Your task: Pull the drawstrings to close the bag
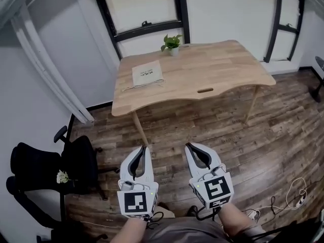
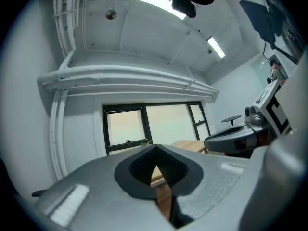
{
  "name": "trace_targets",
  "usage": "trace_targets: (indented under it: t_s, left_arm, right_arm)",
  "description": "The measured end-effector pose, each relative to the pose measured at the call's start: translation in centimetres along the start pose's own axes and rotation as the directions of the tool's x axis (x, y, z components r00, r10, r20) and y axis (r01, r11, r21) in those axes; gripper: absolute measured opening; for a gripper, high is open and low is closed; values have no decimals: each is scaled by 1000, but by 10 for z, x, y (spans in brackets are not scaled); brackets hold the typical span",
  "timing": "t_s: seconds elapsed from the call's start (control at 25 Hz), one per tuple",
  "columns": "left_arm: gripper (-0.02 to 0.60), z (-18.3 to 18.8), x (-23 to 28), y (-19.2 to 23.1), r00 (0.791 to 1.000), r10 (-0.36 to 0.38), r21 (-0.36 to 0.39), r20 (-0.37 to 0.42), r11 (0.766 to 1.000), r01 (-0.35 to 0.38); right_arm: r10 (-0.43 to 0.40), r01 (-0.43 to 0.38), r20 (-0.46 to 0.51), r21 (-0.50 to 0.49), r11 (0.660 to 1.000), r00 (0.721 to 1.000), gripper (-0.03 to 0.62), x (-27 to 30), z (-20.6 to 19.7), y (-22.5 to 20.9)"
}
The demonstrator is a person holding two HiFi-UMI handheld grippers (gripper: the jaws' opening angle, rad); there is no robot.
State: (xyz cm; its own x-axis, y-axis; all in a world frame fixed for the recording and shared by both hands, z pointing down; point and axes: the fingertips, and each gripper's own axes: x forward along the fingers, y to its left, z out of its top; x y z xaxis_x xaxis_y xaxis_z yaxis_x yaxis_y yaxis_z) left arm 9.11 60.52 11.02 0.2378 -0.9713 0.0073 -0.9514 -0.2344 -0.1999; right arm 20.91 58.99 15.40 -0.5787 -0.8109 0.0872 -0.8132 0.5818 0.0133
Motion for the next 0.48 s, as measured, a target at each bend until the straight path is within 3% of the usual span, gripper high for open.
trace_targets:
  t_s: [0.24,0.48]
  left_arm:
    - [0,-20,31,11,1000,-7,-4,-8,1000,7]
    - [0,-46,97,62,1000,-4,-27,-8,1000,4]
  right_arm:
    - [8,-6,-39,39,999,999,35,29,-24,-17]
    - [-2,2,-56,12,1000,998,37,100,-36,-36]
